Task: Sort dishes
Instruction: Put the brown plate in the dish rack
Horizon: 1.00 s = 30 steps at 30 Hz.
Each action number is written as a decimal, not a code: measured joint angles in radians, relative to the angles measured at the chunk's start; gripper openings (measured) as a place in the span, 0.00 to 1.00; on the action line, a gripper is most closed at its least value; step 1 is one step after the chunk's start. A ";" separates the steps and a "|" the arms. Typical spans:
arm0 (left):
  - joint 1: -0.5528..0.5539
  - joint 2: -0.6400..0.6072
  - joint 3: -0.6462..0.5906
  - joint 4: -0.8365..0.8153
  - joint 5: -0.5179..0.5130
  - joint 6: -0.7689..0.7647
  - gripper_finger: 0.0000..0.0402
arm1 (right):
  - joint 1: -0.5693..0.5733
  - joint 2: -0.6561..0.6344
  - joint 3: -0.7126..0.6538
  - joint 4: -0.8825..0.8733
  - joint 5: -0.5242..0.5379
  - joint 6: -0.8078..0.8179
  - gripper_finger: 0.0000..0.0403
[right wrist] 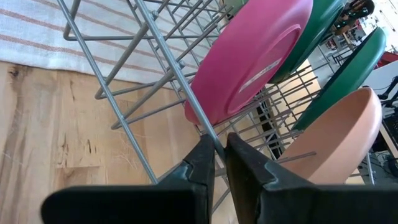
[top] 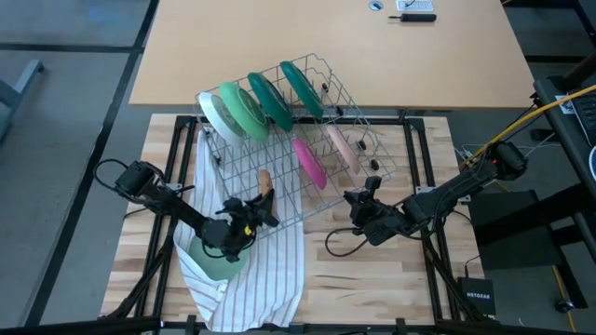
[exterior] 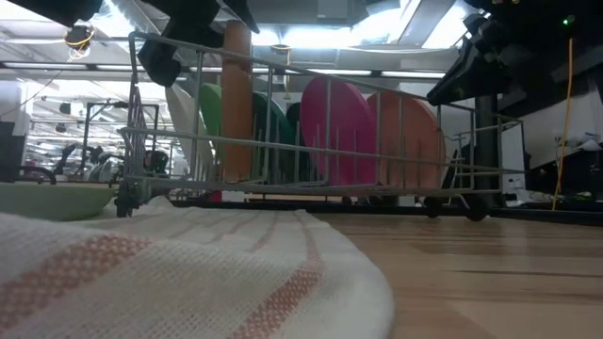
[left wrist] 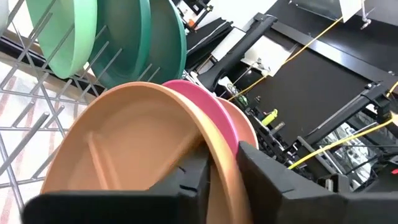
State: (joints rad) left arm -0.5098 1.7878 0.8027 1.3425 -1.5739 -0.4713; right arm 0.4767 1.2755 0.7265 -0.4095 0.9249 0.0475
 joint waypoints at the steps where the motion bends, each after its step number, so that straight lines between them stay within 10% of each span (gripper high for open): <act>1: 0.000 0.000 0.000 0.001 0.000 0.000 0.15 | 0.000 0.000 0.000 0.000 0.000 0.000 0.10; 30: 0.006 0.000 0.014 0.004 -0.003 -0.214 0.05 | 0.000 0.000 0.001 0.002 0.003 0.000 0.10</act>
State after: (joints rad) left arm -0.5038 1.7878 0.8172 1.3468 -1.5768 -0.6851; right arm 0.4770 1.2751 0.7273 -0.4080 0.9276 0.0471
